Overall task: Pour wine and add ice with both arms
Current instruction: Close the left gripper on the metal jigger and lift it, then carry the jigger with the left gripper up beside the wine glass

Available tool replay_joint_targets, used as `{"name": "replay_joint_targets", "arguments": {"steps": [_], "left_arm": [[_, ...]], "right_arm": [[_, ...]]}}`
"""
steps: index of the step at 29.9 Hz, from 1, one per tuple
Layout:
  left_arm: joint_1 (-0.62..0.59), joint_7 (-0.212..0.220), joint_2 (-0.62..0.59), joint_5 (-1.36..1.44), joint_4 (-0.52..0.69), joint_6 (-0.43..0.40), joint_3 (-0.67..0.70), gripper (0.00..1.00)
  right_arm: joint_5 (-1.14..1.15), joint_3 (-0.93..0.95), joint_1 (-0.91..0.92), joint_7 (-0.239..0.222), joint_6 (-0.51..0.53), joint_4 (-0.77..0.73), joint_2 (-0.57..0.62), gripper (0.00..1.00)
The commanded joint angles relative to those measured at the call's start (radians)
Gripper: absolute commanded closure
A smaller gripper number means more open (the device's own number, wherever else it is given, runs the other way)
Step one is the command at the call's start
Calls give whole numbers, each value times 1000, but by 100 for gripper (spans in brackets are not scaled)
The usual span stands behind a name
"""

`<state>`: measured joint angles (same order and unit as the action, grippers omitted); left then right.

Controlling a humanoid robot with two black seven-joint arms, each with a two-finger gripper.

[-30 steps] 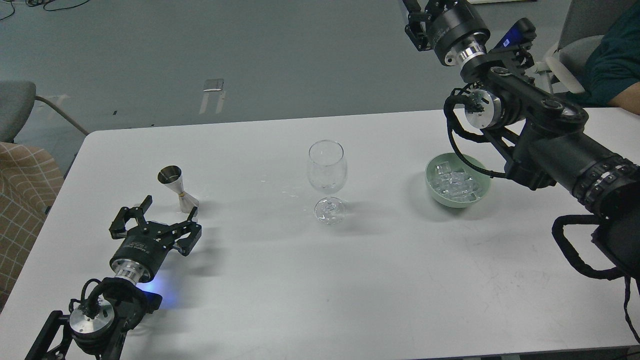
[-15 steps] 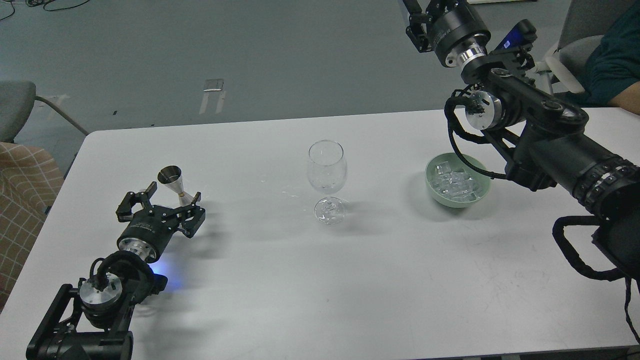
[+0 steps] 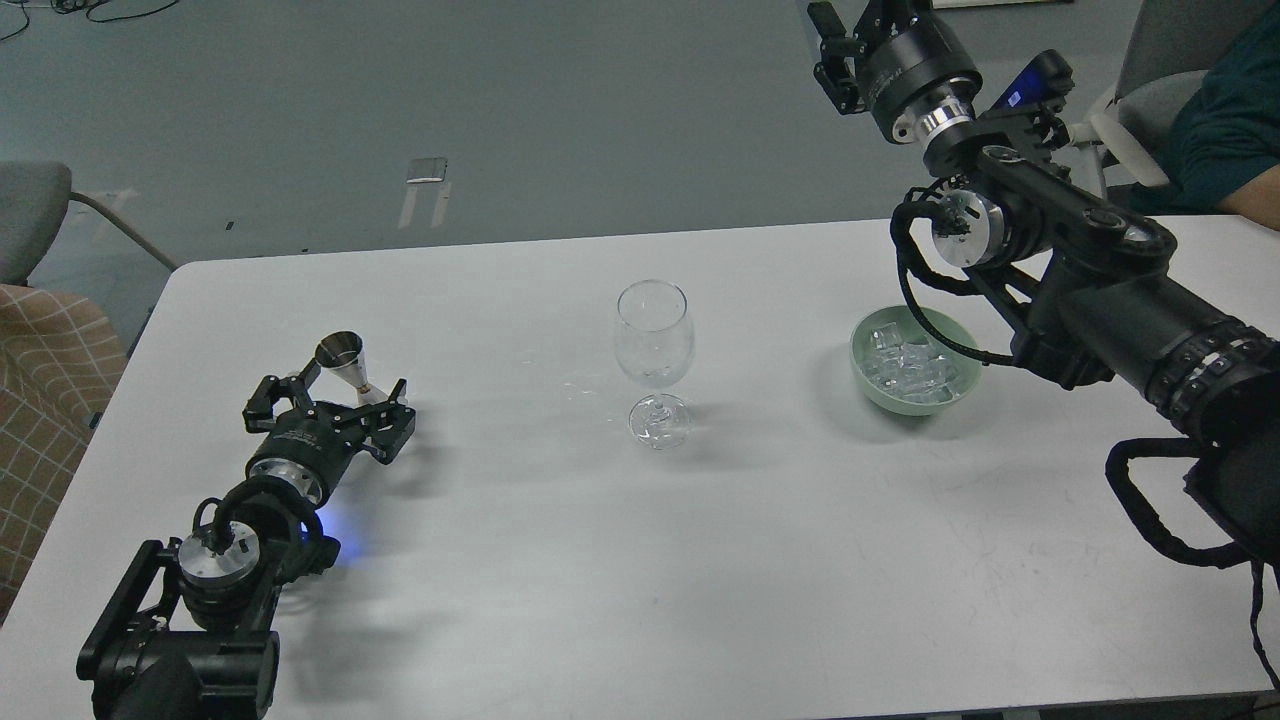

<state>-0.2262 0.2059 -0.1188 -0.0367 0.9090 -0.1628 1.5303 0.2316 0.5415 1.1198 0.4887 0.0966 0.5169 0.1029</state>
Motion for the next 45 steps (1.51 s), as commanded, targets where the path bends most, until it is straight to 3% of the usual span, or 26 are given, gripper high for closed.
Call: {"name": "replay_joint_targets", "arguments": {"steps": [1,7,14,19,22,24,27,28,30,41,45], "left_arm": [[-2,1,-2,0,-1,-1,-1,1],[-13,-19,-1,1,-1,8,-4,11],[-13,-22,-2,1,-1,8,-9,45],[-15,-40,-4,12,-10,6,-13,63],[-13,-40,-2,20,-15,0,-13,69],[-12,-33,-1,21,-15,-12,-13,80],[-12,-28,1,21,-15,-50,-12,82],[-12,-32,2,21,-15,-63,-10,92],[-12,-29,2,21,-15,-63,-12,100],[-15,-39,39,20,-6,-66,4,100],[-16,-23,28,20,43,-52,-1,100]], "right_arm": [[0,0,0,0,0,0,0,0],[0,0,0,0,0,0,0,0],[0,0,0,0,0,0,0,0],[0,0,0,0,0,0,0,0],[0,0,0,0,0,0,0,0],[0,0,0,0,0,0,0,0],[0,0,0,0,0,0,0,0],[0,0,0,0,0,0,0,0],[0,0,0,0,0,0,0,0],[0,0,0,0,0,0,-2,0],[0,0,2,0,0,-2,3,0]]}}
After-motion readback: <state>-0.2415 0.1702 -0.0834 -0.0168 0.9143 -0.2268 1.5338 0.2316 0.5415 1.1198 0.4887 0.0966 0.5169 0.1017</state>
